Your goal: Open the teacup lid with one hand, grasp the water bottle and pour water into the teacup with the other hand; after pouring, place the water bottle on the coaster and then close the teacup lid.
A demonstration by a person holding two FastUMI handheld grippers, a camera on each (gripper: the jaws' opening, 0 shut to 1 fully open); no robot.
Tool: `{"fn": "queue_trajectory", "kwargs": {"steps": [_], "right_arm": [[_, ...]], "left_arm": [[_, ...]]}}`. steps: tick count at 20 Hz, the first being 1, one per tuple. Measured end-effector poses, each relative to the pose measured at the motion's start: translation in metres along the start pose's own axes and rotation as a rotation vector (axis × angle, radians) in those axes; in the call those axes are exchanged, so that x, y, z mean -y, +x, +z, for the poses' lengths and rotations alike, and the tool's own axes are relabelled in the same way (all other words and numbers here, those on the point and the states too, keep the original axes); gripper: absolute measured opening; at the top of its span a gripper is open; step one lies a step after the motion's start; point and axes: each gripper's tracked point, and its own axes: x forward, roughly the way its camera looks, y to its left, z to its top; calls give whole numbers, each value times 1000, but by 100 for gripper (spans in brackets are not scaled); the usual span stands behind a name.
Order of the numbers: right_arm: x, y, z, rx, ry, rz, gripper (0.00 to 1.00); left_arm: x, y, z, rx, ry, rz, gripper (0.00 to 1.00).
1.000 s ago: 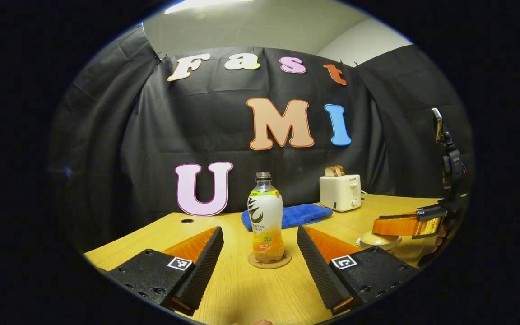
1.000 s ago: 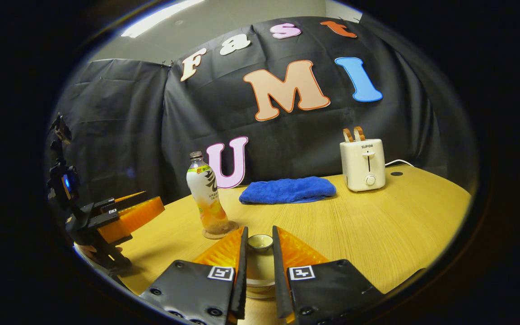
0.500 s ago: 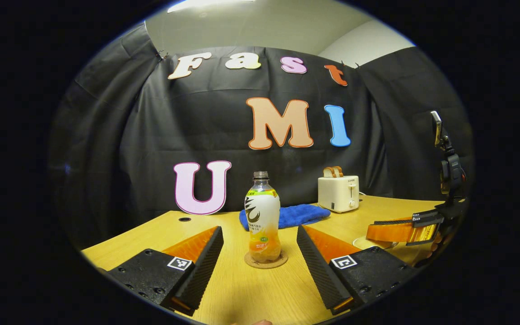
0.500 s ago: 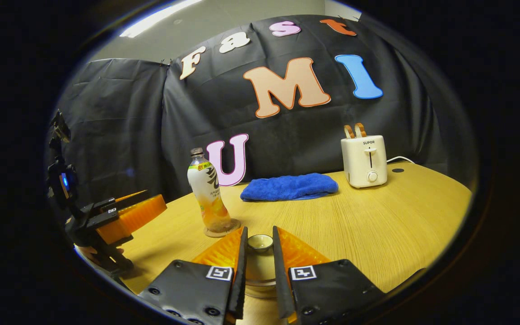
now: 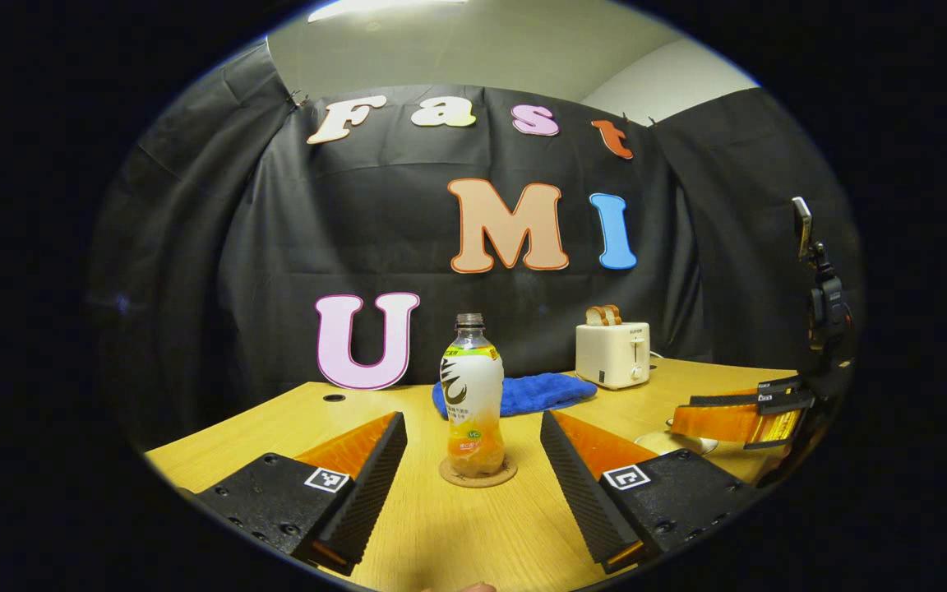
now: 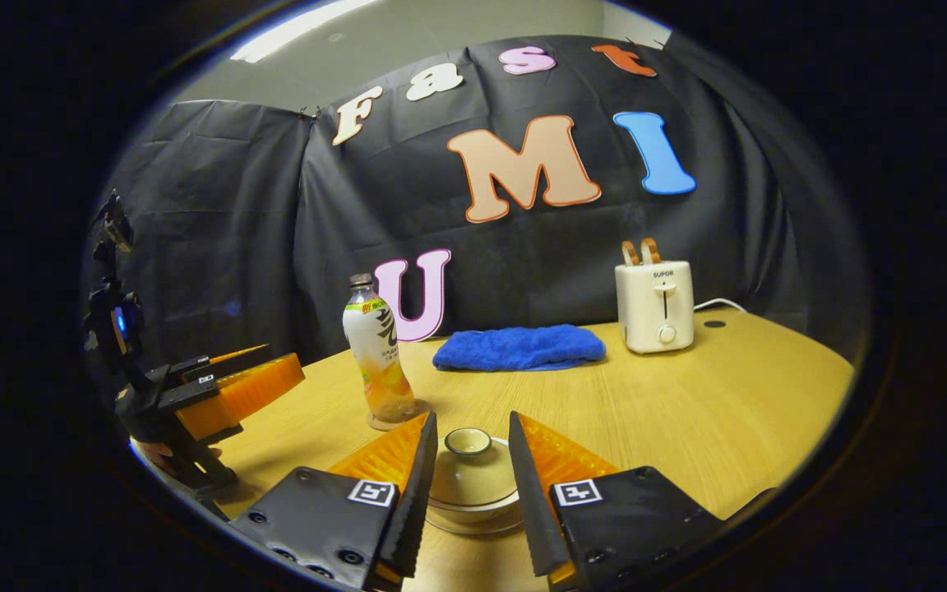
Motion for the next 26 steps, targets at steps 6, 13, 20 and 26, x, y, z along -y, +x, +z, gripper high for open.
{"fn": "queue_trajectory", "kwargs": {"steps": [6,13,20,26], "right_arm": [[26,-31,13,61,-110,-61,83],[51,-55,5,66,-113,-93,84],[60,-57,5,82,-103,-102,83],[61,-60,8,106,-101,-111,82]], "left_arm": [[-3,-14,-9,-15,-34,38,95],[-4,-31,-20,-40,-2,68,95],[-8,-33,-25,-48,1,77,95],[-10,-33,-25,-50,-1,88,95]]}}
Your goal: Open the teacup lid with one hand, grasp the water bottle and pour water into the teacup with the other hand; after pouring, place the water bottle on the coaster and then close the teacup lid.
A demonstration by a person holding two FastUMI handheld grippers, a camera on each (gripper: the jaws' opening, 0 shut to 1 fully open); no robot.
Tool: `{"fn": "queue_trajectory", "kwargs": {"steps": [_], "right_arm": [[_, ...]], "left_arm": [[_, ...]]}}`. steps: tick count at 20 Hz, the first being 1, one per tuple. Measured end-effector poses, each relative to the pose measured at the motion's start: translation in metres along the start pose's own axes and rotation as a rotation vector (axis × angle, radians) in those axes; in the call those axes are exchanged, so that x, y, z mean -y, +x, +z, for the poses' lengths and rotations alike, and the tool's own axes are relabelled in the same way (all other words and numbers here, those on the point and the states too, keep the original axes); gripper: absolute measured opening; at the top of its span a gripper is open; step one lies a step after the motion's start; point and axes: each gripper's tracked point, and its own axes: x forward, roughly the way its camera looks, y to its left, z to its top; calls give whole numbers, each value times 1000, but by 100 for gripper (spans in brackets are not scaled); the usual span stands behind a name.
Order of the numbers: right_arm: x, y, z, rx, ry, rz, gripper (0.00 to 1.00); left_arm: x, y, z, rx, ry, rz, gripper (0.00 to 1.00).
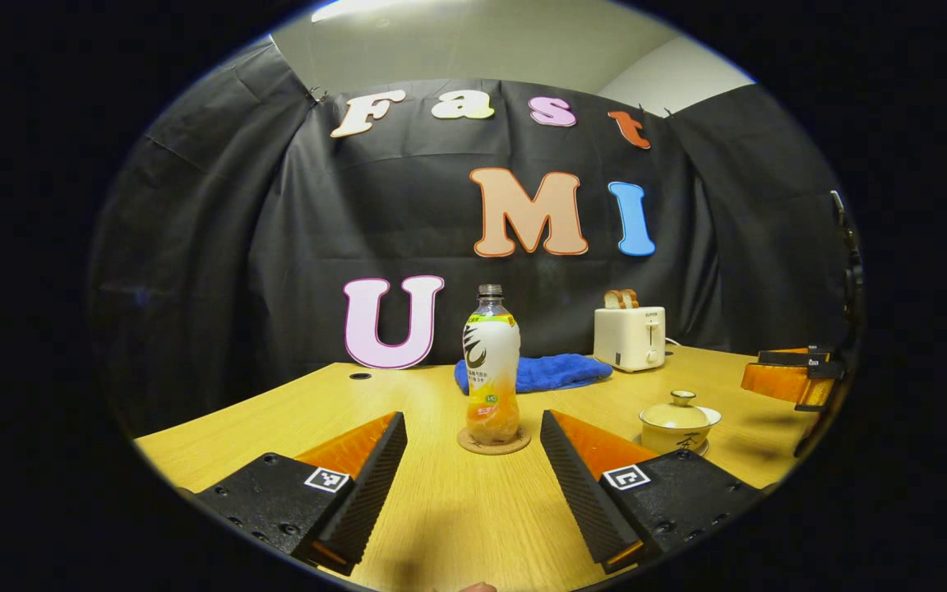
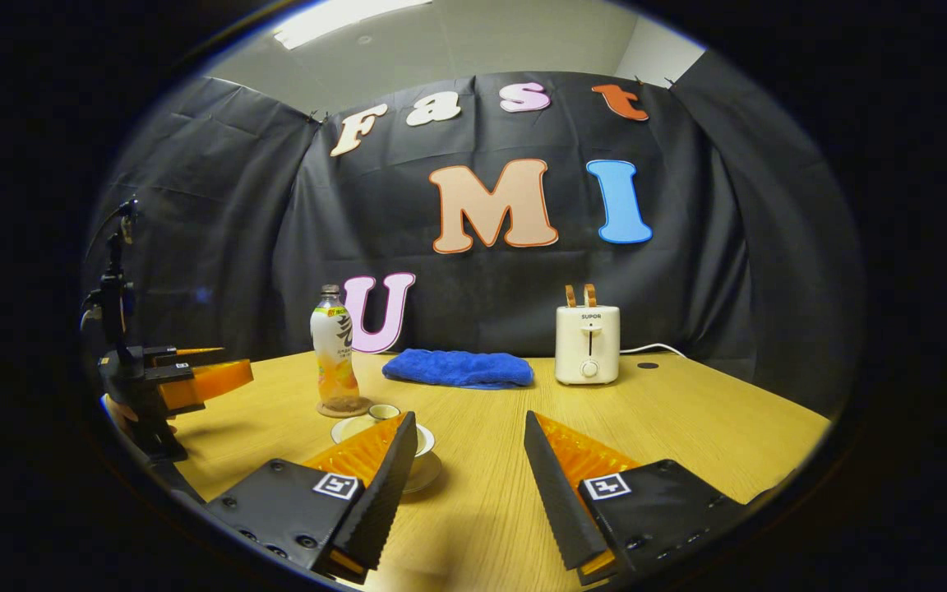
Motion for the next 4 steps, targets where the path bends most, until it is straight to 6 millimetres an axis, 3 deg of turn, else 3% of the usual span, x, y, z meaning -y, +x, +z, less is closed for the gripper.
{"fn": "queue_trajectory", "kwargs": {"steps": [4], "right_arm": [[-1,0,-1,1,-2,-5,82]], "left_arm": [[-3,3,-6,-25,-1,15,96]]}}
